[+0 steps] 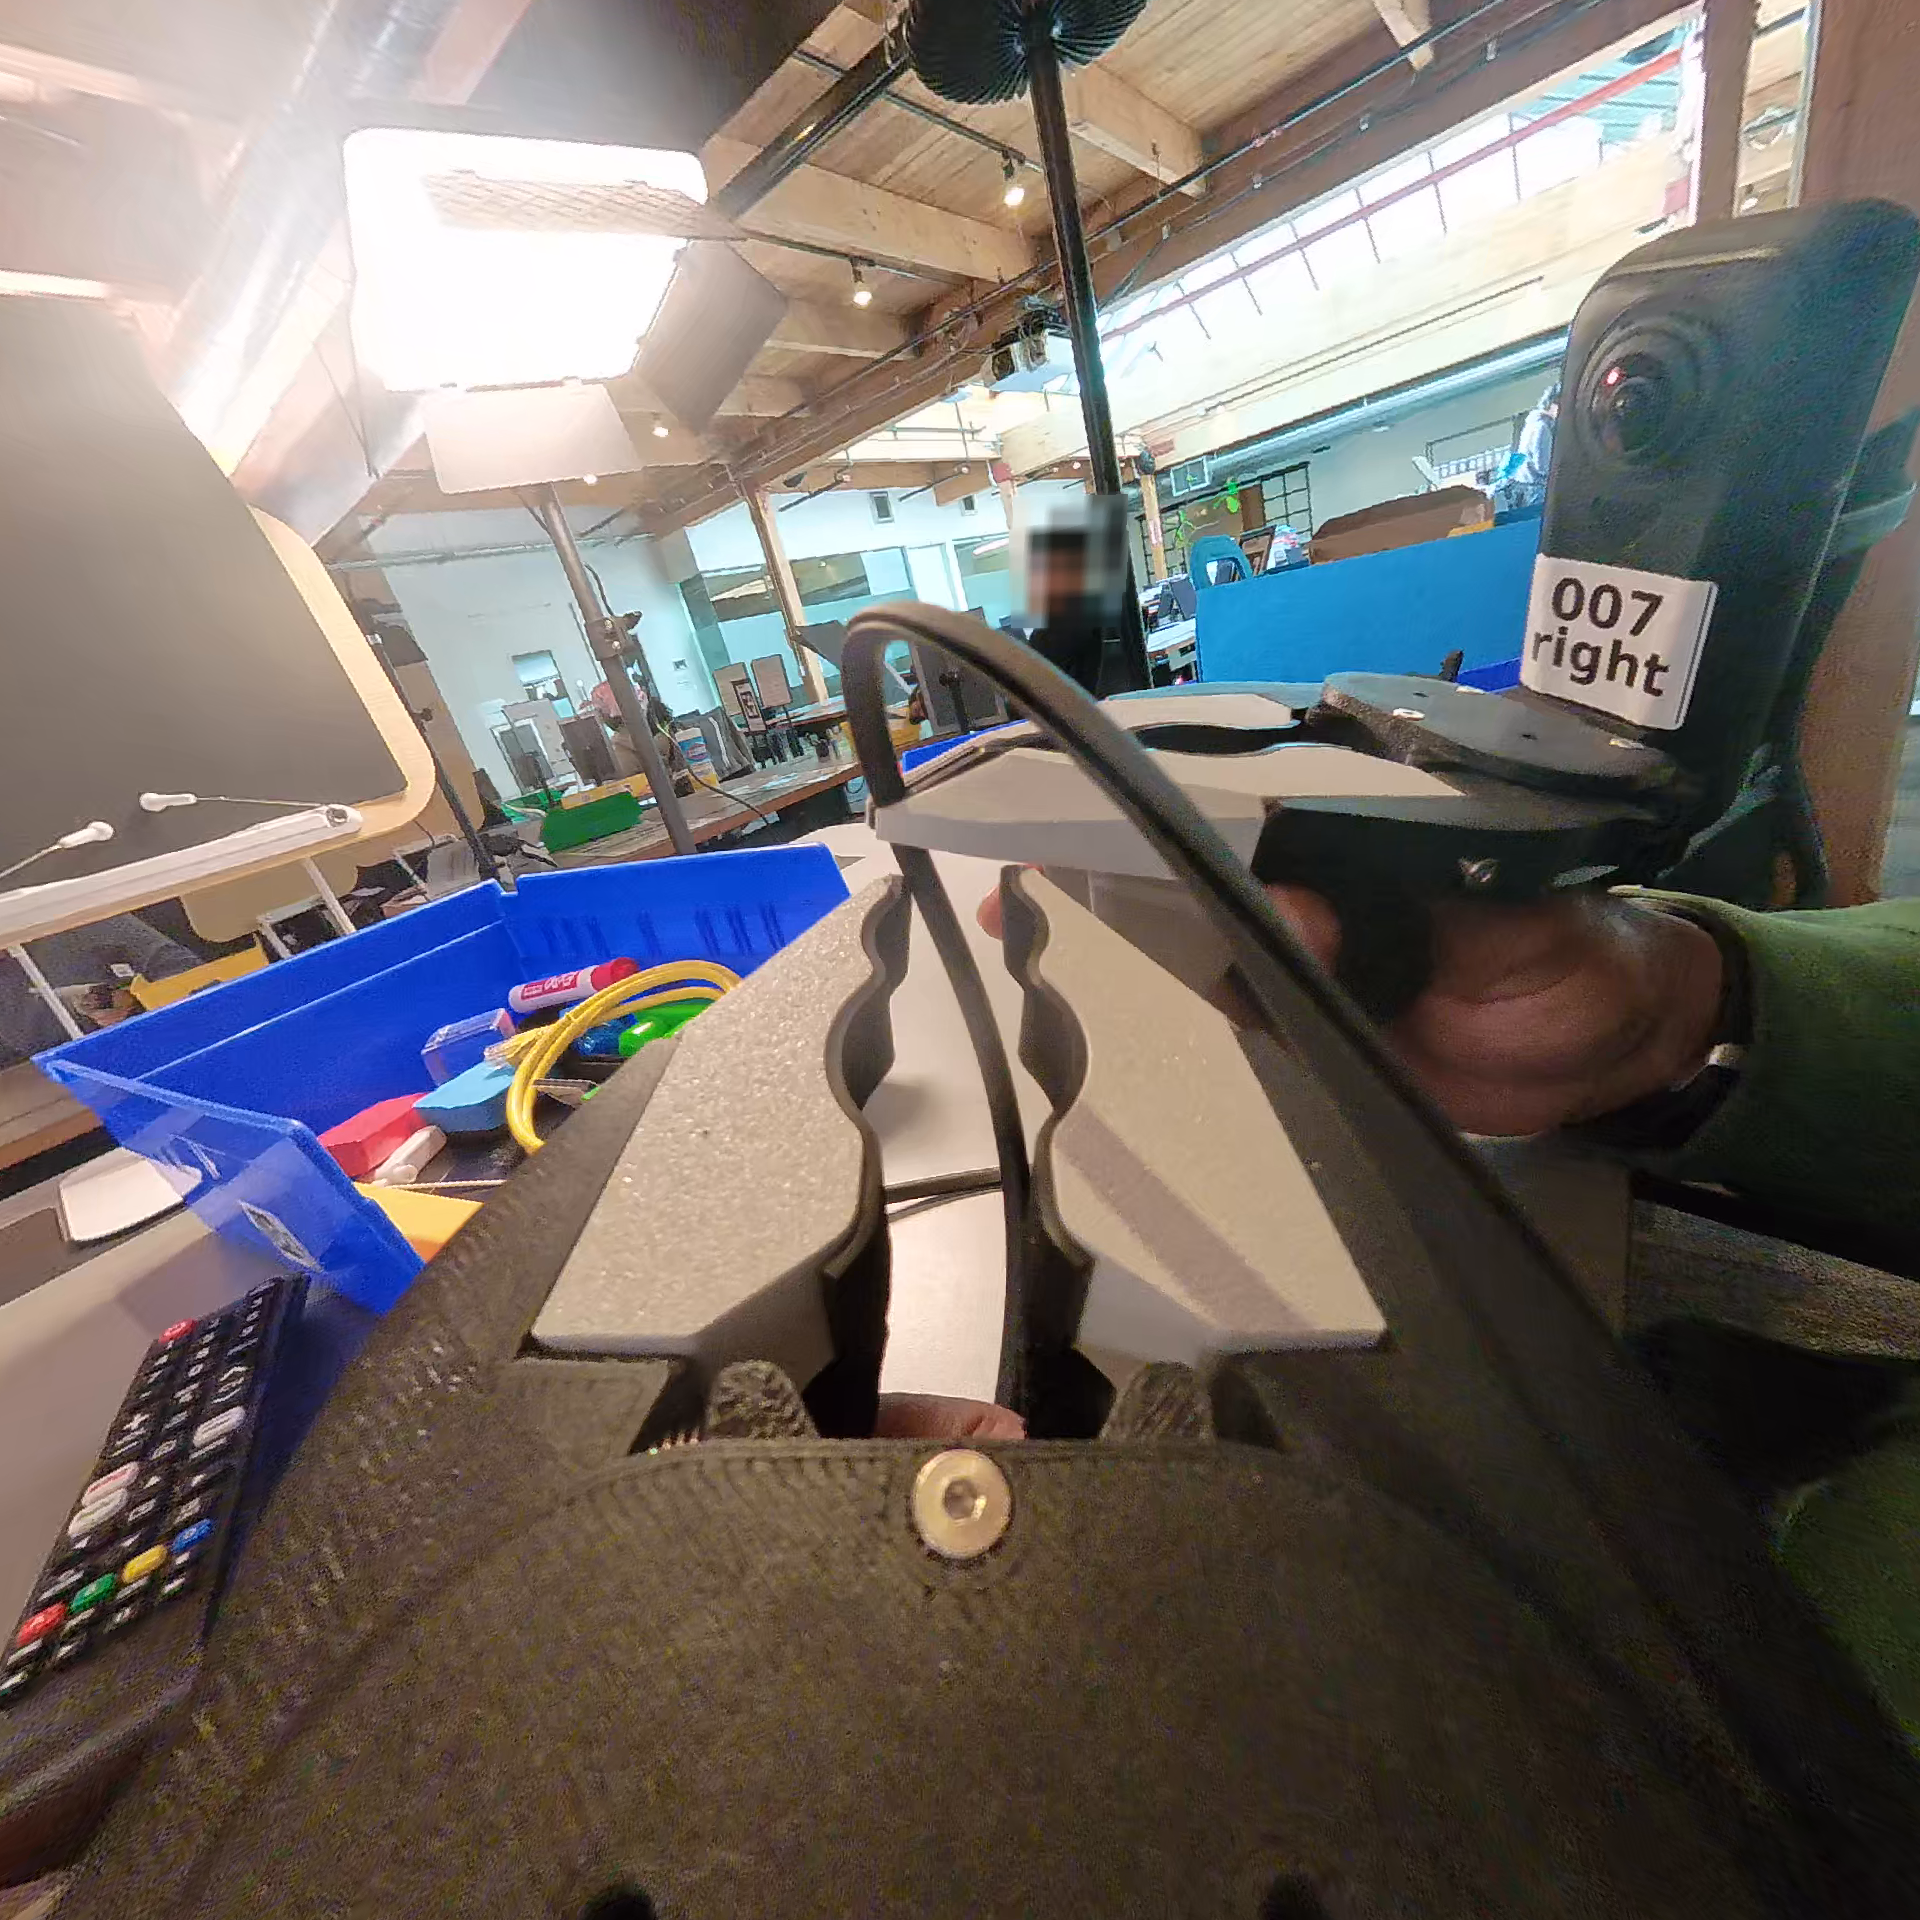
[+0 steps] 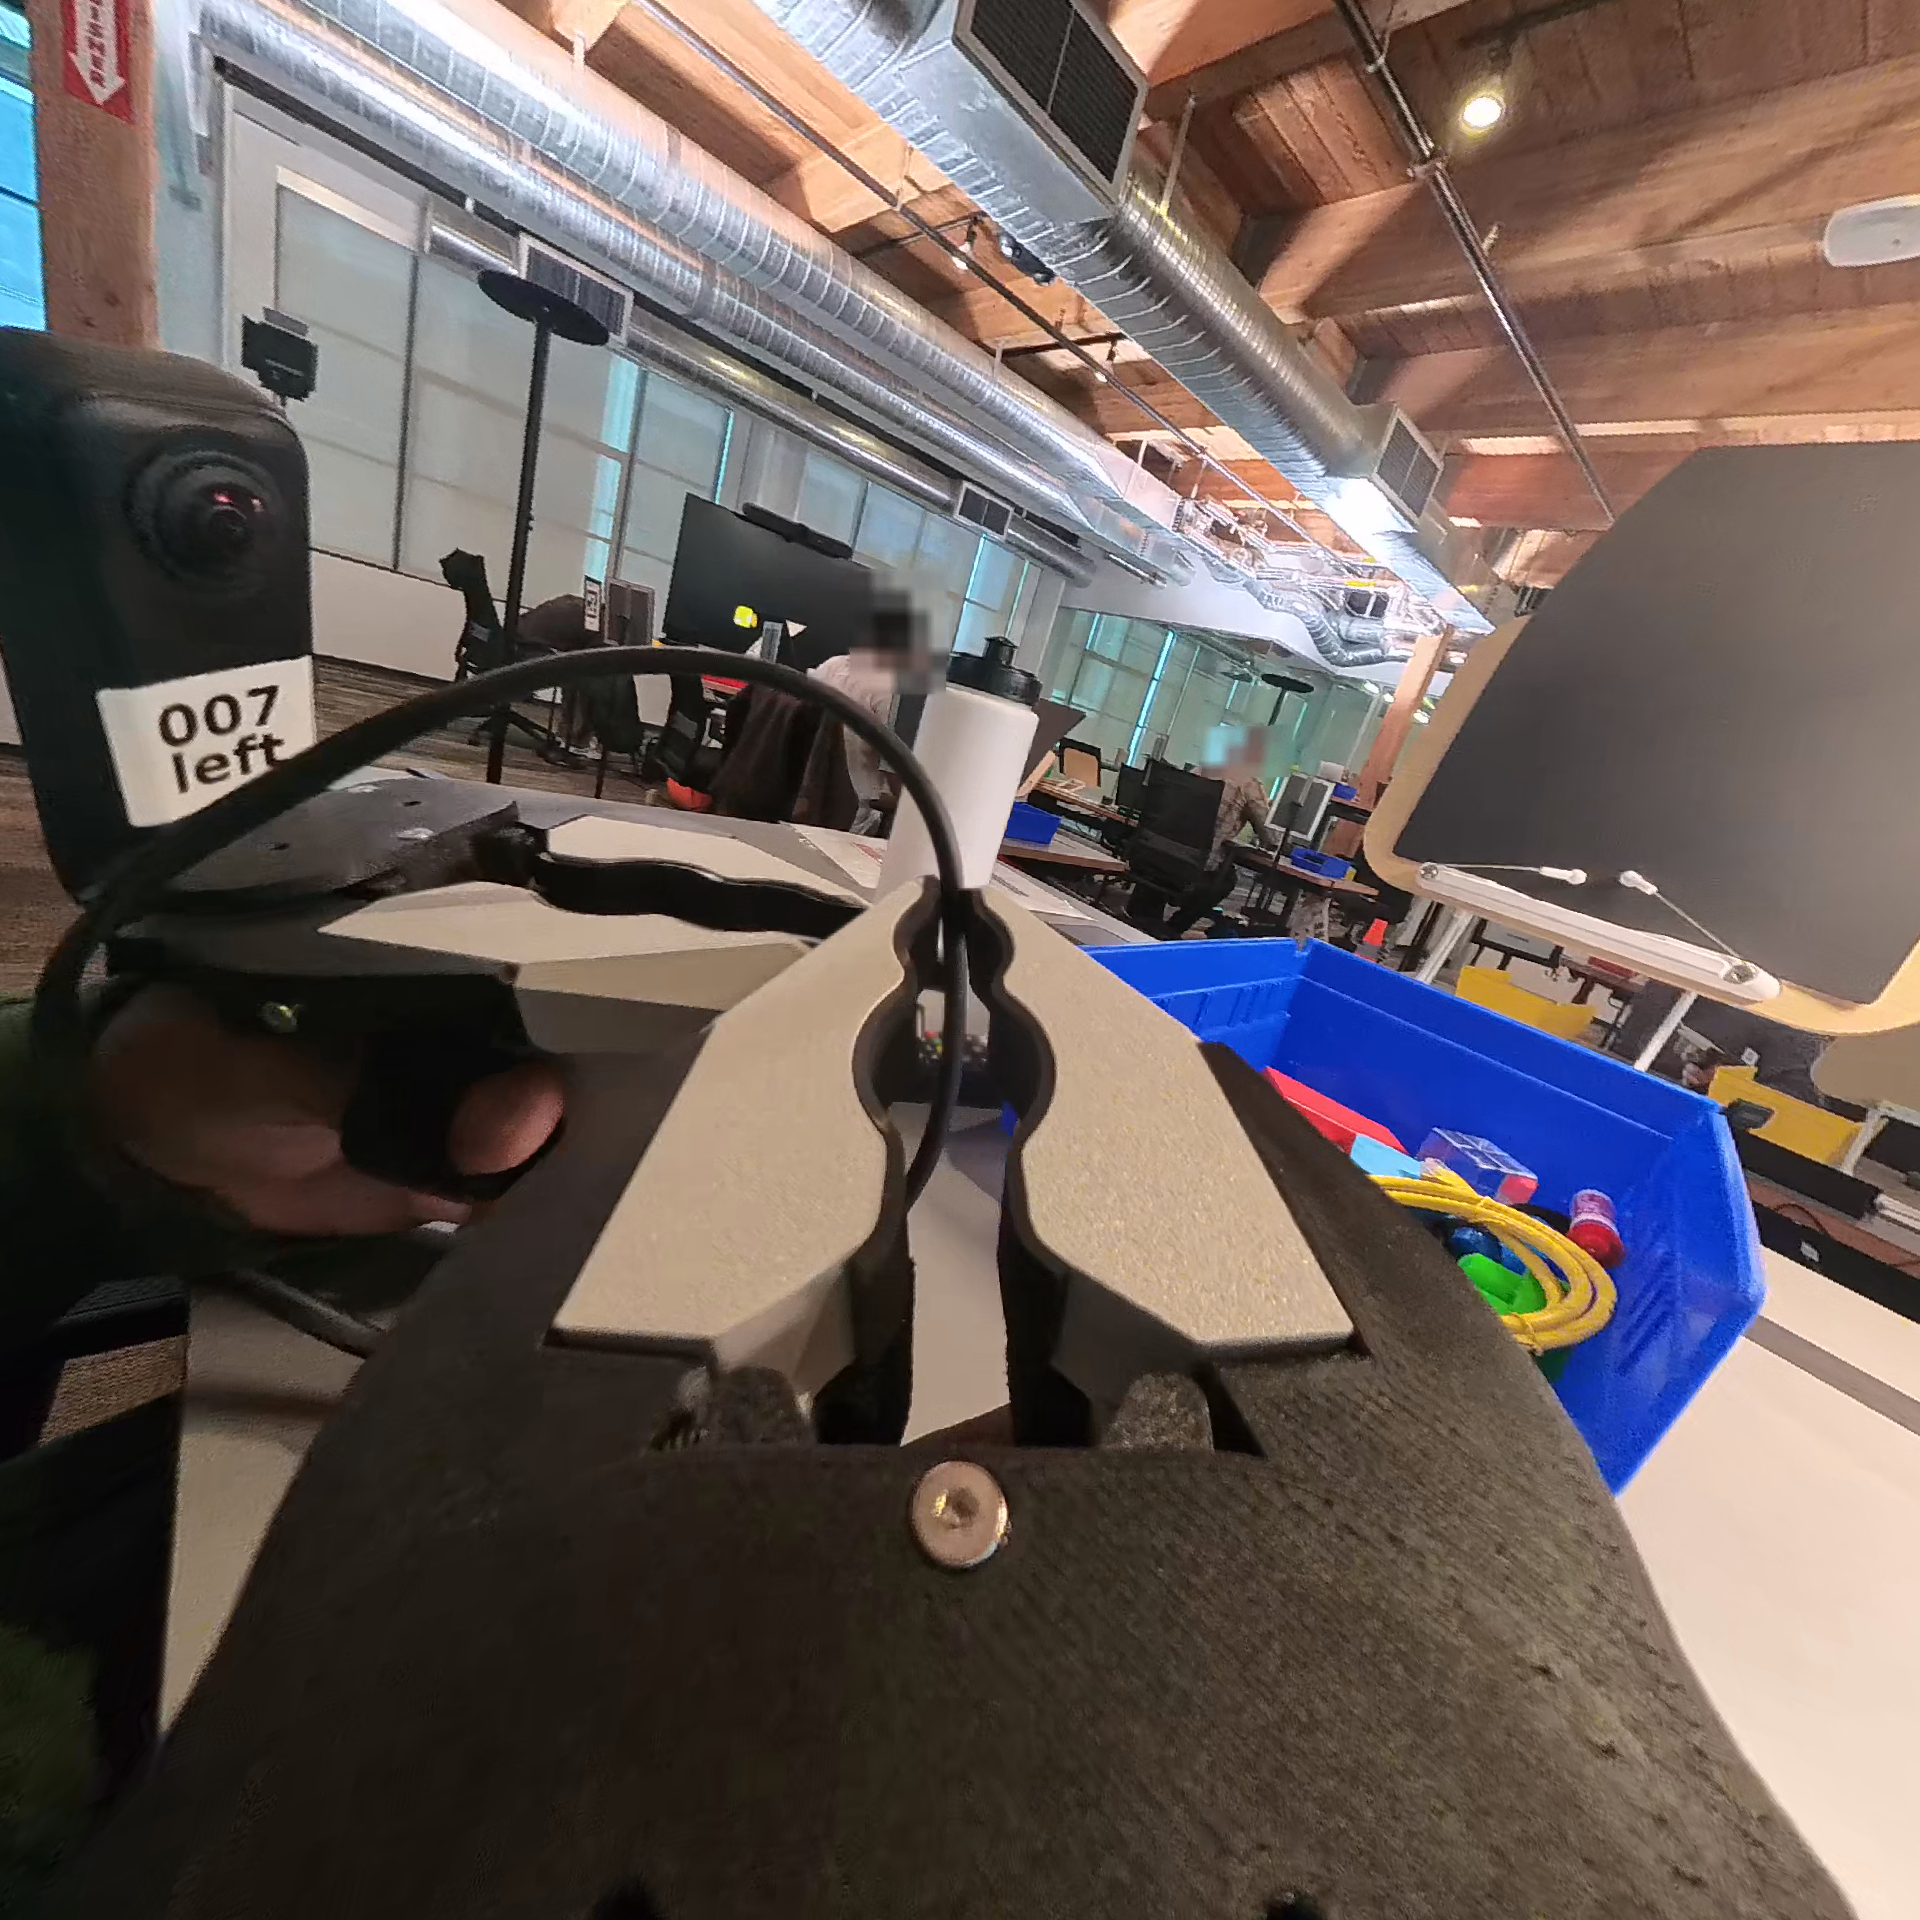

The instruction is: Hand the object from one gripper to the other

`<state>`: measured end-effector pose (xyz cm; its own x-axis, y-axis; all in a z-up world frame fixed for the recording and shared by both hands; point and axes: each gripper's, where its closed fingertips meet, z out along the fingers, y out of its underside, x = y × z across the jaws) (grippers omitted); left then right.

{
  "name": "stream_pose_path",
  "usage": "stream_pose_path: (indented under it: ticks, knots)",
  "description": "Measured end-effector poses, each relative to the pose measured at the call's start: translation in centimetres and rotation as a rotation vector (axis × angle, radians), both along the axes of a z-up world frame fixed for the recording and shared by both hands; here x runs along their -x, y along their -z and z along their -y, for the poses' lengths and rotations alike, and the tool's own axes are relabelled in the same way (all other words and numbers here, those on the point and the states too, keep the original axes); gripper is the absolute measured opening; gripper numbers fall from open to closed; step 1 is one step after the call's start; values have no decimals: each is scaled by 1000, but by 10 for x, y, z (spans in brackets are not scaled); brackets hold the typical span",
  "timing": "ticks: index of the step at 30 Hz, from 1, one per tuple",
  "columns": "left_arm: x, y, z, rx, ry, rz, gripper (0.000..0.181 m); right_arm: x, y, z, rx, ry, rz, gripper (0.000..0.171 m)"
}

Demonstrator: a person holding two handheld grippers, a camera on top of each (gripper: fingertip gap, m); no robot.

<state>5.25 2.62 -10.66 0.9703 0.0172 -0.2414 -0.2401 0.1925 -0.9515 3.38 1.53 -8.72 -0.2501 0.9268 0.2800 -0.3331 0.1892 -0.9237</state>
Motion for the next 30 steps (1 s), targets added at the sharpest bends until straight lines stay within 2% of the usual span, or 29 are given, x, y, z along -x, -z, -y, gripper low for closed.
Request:
stream_pose_path:
  ticks: [6,9,19,30]
  knots:
    - [6,-2,2,-16,-20,22,15,-5,0,11,-17,-56,-11,4]
    - [3,-1,1,-10,-12,8,7,-5,0,11,-18,-57,-11,5]
    - [20,-4,4,-18,-65,72,6,-1,2,7,-28,-17,1,10]
    - [26,-9,9,-53,-50,154,6,3,9,5,-62,13,32,10]
